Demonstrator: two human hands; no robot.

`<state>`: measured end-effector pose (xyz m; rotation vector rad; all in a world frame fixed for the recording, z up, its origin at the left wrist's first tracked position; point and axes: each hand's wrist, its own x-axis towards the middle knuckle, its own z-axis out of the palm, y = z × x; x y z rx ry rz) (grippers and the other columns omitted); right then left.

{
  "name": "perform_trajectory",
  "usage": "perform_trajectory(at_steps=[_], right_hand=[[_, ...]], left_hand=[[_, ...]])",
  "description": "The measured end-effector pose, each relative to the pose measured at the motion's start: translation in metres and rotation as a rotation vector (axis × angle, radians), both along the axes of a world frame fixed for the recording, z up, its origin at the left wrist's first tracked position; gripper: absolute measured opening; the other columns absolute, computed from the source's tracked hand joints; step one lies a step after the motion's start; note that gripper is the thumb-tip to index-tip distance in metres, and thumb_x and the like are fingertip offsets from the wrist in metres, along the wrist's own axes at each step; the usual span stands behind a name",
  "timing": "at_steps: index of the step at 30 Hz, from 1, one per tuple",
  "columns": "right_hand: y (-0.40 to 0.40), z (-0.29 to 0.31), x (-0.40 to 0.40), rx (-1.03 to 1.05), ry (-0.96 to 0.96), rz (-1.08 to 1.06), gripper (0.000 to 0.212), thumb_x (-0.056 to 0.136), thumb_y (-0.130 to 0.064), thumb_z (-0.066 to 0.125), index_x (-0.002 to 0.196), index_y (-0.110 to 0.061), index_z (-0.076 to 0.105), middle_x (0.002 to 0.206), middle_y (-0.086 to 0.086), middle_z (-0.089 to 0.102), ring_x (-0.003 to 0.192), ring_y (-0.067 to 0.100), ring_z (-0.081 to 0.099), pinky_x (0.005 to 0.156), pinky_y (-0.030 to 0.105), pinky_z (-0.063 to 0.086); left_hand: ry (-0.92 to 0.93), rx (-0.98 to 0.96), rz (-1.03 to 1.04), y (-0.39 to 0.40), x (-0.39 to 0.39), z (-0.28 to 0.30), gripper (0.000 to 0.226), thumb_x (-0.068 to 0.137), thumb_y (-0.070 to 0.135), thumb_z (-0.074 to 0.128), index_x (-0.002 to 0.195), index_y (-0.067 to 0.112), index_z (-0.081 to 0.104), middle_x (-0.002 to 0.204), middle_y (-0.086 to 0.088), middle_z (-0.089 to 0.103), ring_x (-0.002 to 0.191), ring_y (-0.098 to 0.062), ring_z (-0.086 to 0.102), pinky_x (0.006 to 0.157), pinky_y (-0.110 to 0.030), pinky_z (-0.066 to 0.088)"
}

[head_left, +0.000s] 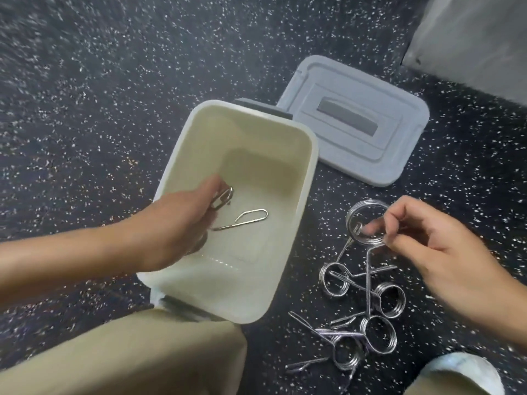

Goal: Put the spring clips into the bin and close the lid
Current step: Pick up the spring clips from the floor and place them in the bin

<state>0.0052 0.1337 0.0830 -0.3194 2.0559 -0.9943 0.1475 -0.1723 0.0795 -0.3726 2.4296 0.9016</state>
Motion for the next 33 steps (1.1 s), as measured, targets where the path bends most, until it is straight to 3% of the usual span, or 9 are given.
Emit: perform_trajectory(at_steps=[2, 5, 8, 11, 16, 20, 25, 29, 33], right_hand=[[-0.004, -0.002, 0.000, 0.013, 0.012, 0.013, 0.022, 0.094, 0.002, 0.054, 0.084, -0.018, 0.053, 0.100, -0.010, 0.077, 0.096, 0.014, 0.068, 0.090, 0.047, 0.049], [-0.011, -0.006, 0.003, 0.021, 0.004, 0.024, 0.027, 0.092, 0.004, 0.053, 0.082, -0.020, 0.053, 0.100, -0.010, 0.077, 0.096, 0.016, 0.067, 0.089, 0.047, 0.048], [-0.014, -0.009, 0.007, 0.027, -0.001, 0.030, 0.030, 0.091, 0.007, 0.052, 0.081, -0.021, 0.053, 0.099, -0.009, 0.076, 0.095, 0.026, 0.066, 0.087, 0.052, 0.048], [-0.015, -0.013, 0.010, 0.026, -0.005, 0.037, 0.028, 0.091, 0.008, 0.051, 0.082, -0.019, 0.052, 0.099, -0.007, 0.077, 0.096, 0.034, 0.064, 0.087, 0.060, 0.048], [-0.009, -0.017, 0.012, 0.036, -0.029, 0.037, 0.025, 0.090, 0.005, 0.050, 0.083, -0.019, 0.052, 0.102, -0.006, 0.077, 0.098, 0.040, 0.063, 0.089, 0.063, 0.047], [-0.006, -0.018, 0.012, 0.042, -0.036, 0.033, 0.027, 0.092, 0.006, 0.050, 0.083, -0.019, 0.053, 0.102, -0.005, 0.077, 0.096, 0.046, 0.061, 0.087, 0.063, 0.049], [-0.008, -0.016, 0.010, 0.040, -0.027, 0.039, 0.028, 0.093, 0.006, 0.050, 0.081, -0.020, 0.051, 0.101, -0.007, 0.077, 0.094, 0.054, 0.057, 0.078, 0.066, 0.049], [-0.014, -0.010, 0.006, 0.031, -0.009, 0.049, 0.030, 0.091, 0.007, 0.050, 0.079, -0.020, 0.051, 0.099, -0.008, 0.077, 0.091, 0.046, 0.060, 0.078, 0.061, 0.049], [-0.024, -0.001, -0.002, 0.002, 0.026, 0.076, 0.028, 0.089, 0.006, 0.049, 0.080, -0.020, 0.050, 0.101, -0.009, 0.076, 0.089, 0.055, 0.058, 0.076, 0.066, 0.051]], left_hand=[[-0.029, -0.012, -0.126, -0.002, -0.001, -0.010, 0.013, 0.103, 0.015, 0.038, 0.106, 0.027, 0.039, 0.069, 0.002, 0.047, 0.057, -0.012, 0.045, 0.055, -0.023, 0.042], [-0.039, -0.052, -0.288, -0.003, -0.004, -0.031, 0.012, 0.098, 0.014, 0.038, 0.100, 0.025, 0.035, 0.084, 0.003, 0.047, 0.074, -0.024, 0.049, 0.067, -0.040, 0.043], [-0.149, -0.111, -0.368, 0.002, -0.011, -0.057, 0.012, 0.097, 0.015, 0.042, 0.098, 0.023, 0.033, 0.081, 0.004, 0.044, 0.076, -0.030, 0.049, 0.064, -0.036, 0.035], [-0.272, -0.142, -0.482, 0.008, -0.020, -0.076, 0.007, 0.099, 0.017, 0.042, 0.105, 0.016, 0.038, 0.086, -0.009, 0.057, 0.078, -0.036, 0.056, 0.066, -0.040, 0.045], [-0.287, -0.272, -0.729, 0.017, -0.024, -0.095, 0.007, 0.100, 0.019, 0.037, 0.097, 0.017, 0.031, 0.067, -0.002, 0.044, 0.064, -0.028, 0.046, 0.057, -0.037, 0.035], [-0.173, -0.328, -0.753, 0.016, -0.018, -0.109, 0.005, 0.099, 0.015, 0.038, 0.096, 0.017, 0.035, 0.084, -0.010, 0.062, 0.094, -0.030, 0.049, 0.067, -0.038, 0.033], [-0.067, -0.263, -0.668, 0.016, -0.012, -0.113, 0.017, 0.096, 0.010, 0.040, 0.109, 0.014, 0.050, 0.104, -0.006, 0.056, 0.095, -0.029, 0.051, 0.079, -0.038, 0.038], [-0.025, -0.223, -0.601, 0.011, -0.010, -0.115, 0.025, 0.088, 0.005, 0.045, 0.110, 0.014, 0.051, 0.107, -0.006, 0.052, 0.094, -0.028, 0.051, 0.082, -0.040, 0.043], [0.030, -0.245, -0.535, 0.012, -0.006, -0.111, 0.026, 0.087, 0.008, 0.050, 0.113, 0.013, 0.051, 0.106, -0.005, 0.051, 0.092, -0.027, 0.051, 0.082, -0.042, 0.045]])
